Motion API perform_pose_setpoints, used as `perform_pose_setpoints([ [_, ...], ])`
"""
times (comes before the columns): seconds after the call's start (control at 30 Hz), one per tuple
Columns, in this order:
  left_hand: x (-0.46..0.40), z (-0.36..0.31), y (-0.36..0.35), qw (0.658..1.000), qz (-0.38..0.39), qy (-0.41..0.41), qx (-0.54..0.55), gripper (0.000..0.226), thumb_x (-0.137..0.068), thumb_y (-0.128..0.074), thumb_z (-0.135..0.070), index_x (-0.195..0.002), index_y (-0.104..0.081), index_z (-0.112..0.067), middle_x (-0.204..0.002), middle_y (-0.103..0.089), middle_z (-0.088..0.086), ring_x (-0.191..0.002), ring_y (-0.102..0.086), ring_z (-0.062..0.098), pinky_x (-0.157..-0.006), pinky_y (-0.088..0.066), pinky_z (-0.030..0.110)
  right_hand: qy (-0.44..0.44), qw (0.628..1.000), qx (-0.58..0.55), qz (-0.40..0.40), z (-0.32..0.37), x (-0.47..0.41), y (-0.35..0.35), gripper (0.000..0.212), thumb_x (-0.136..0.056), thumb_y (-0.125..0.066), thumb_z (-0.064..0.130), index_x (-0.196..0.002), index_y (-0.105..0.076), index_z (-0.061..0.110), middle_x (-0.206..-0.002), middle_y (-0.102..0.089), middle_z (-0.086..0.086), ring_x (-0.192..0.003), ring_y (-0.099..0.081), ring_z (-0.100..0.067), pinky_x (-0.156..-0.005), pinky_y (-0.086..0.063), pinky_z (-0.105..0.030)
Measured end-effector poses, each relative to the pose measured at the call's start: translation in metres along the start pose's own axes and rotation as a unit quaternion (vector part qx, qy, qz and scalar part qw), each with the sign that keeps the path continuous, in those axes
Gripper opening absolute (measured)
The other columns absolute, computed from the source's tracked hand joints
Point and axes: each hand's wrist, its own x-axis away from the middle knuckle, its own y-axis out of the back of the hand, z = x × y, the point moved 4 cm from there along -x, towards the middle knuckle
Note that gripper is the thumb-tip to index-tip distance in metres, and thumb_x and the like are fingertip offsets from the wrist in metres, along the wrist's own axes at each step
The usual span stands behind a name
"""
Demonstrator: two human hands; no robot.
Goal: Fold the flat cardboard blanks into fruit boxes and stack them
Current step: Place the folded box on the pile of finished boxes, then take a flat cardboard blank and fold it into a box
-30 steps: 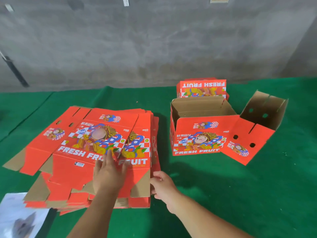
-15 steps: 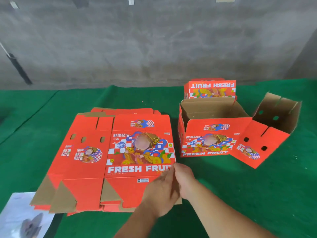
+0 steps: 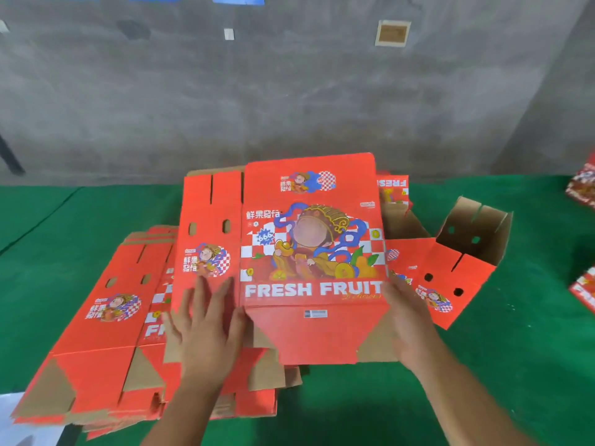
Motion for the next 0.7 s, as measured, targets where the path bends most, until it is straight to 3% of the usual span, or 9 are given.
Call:
perform_pose_setpoints([
  [0.07, -0.008, 0.0, 0.006, 0.99, -0.012, 0.126, 0.06, 0.079, -0.083, -0.047, -0.067, -0.152, -0.04, -0.031, -0.166, -0.028, 0.008, -0.15, -0.026, 0.035, -0.12, -0.01, 0.059, 0.006, 0.998, -0.039, -0.041, 0.013, 0.005, 0.043, 0.019, -0.105, -0.054, 0.013, -0.118, -0.068, 0.01, -0.123, -0.071, -0.017, -0.104, -0.067, -0.029, -0.101, -0.05, -0.052],
  [0.13, -0.014, -0.018, 0.005, 0.965, 0.014, 0.115, 0.236, 0.062, -0.083, -0.048, -0.068, -0.125, -0.06, -0.024, -0.124, -0.063, 0.013, -0.122, -0.055, 0.042, -0.103, -0.041, 0.061, 0.013, 0.994, -0.079, -0.072, 0.022, 0.015, 0.08, 0.021, -0.105, -0.052, 0.012, -0.104, -0.072, 0.018, -0.114, -0.073, -0.011, -0.094, -0.07, -0.02, -0.09, -0.053, -0.045],
  [0.17, -0.012, -0.032, 0.003, 0.944, 0.034, 0.111, 0.309, 0.049, -0.084, -0.048, -0.068, -0.106, -0.062, -0.027, -0.099, -0.069, 0.009, -0.101, -0.064, 0.04, -0.088, -0.051, 0.059, 0.019, 0.992, -0.085, -0.087, 0.026, 0.02, 0.095, 0.029, -0.105, -0.051, 0.011, -0.093, -0.075, 0.024, -0.105, -0.075, -0.005, -0.085, -0.071, -0.014, -0.083, -0.051, -0.039],
  [0.2, -0.009, -0.045, 0.001, 0.93, 0.053, 0.111, 0.347, 0.042, -0.085, -0.048, -0.068, -0.093, -0.06, -0.028, -0.081, -0.069, 0.002, -0.084, -0.067, 0.034, -0.076, -0.054, 0.053, 0.028, 0.99, -0.088, -0.104, 0.03, 0.026, 0.109, 0.036, -0.105, -0.051, 0.011, -0.084, -0.076, 0.027, -0.095, -0.077, 0.0, -0.077, -0.072, -0.009, -0.078, -0.048, -0.036],
  [0.27, -0.002, -0.069, -0.005, 0.926, 0.066, 0.089, 0.362, 0.037, -0.088, -0.048, -0.065, -0.085, -0.061, -0.03, -0.068, -0.067, -0.006, -0.066, -0.062, 0.014, -0.063, -0.049, 0.04, 0.043, 0.987, -0.08, -0.134, 0.035, 0.036, 0.134, 0.042, -0.104, -0.052, 0.012, -0.075, -0.076, 0.029, -0.082, -0.076, 0.005, -0.069, -0.07, -0.005, -0.076, -0.045, -0.034],
  [0.4, 0.015, -0.101, -0.024, 0.889, 0.11, 0.109, 0.432, 0.032, -0.097, -0.055, -0.051, -0.102, -0.067, -0.022, -0.073, -0.068, -0.009, -0.066, -0.058, 0.011, -0.062, -0.047, 0.029, 0.036, 0.983, -0.029, -0.175, 0.043, 0.052, 0.171, 0.04, -0.105, -0.052, 0.019, -0.075, -0.075, 0.033, -0.081, -0.077, 0.006, -0.068, -0.072, -0.005, -0.074, -0.046, -0.037],
  [0.53, 0.035, -0.124, -0.033, 0.877, 0.144, 0.148, 0.435, 0.033, -0.103, -0.053, -0.048, -0.093, -0.071, -0.023, -0.077, -0.072, -0.012, -0.082, -0.064, 0.018, -0.076, -0.048, 0.036, 0.042, 0.979, 0.006, -0.199, 0.058, 0.066, 0.204, 0.022, -0.098, -0.056, 0.026, -0.088, -0.075, 0.032, -0.095, -0.079, -0.002, -0.076, -0.074, -0.011, -0.08, -0.052, -0.039],
  [0.6, 0.045, -0.136, -0.038, 0.873, 0.144, 0.157, 0.439, 0.033, -0.102, -0.051, -0.052, -0.101, -0.073, -0.026, -0.091, -0.075, -0.013, -0.095, -0.066, 0.016, -0.083, -0.05, 0.034, 0.048, 0.977, 0.032, -0.204, 0.066, 0.071, 0.219, 0.019, -0.096, -0.055, 0.029, -0.094, -0.074, 0.033, -0.097, -0.079, 0.001, -0.081, -0.074, -0.014, -0.083, -0.054, -0.039],
  [0.7, 0.064, -0.159, -0.04, 0.868, 0.137, 0.131, 0.459, 0.032, -0.103, -0.052, -0.05, -0.132, -0.062, -0.039, -0.117, -0.066, -0.027, -0.11, -0.058, -0.01, -0.087, -0.041, 0.017, 0.058, 0.971, 0.063, -0.223, 0.079, 0.075, 0.246, 0.02, -0.1, -0.054, 0.028, -0.097, -0.073, 0.035, -0.096, -0.079, 0.005, -0.085, -0.073, -0.017, -0.085, -0.054, -0.039],
])
